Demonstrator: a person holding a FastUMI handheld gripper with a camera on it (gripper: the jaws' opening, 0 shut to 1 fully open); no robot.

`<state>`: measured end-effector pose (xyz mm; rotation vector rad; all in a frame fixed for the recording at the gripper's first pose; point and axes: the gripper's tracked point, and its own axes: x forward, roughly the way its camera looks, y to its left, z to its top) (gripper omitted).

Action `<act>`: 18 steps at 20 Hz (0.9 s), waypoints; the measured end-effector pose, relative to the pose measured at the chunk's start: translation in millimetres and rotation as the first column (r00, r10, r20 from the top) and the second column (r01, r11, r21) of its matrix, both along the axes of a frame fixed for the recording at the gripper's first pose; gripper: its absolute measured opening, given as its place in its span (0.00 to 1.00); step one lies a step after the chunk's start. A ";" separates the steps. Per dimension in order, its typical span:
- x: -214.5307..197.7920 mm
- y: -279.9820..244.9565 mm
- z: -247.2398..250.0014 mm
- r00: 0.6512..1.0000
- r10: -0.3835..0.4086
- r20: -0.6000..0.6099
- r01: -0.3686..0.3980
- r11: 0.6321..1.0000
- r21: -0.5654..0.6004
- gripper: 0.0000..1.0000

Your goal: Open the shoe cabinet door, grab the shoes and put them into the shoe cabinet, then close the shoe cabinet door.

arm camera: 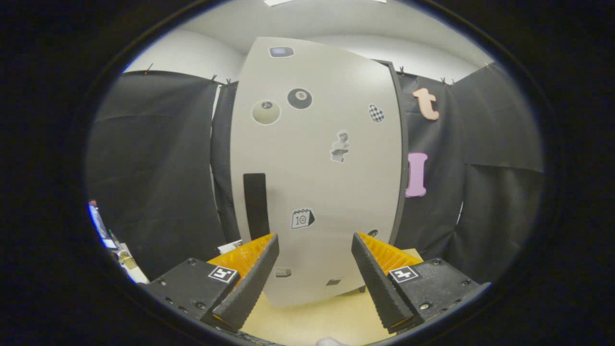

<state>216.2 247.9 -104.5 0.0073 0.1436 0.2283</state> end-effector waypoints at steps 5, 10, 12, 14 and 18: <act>-1.0 24.6 1.6 0.999 0.035 -0.018 -0.035 0.999 0.008 1.00; -14.5 8.3 22.1 1.000 0.011 -0.005 -0.011 1.000 0.004 1.00; -20.7 -3.3 32.6 1.000 -0.016 0.001 0.016 1.000 0.010 1.00; -30.0 -19.2 42.6 0.999 -0.051 0.002 0.051 0.999 0.017 1.00; -43.5 -51.4 64.4 0.993 -0.113 0.039 0.112 0.993 0.034 1.00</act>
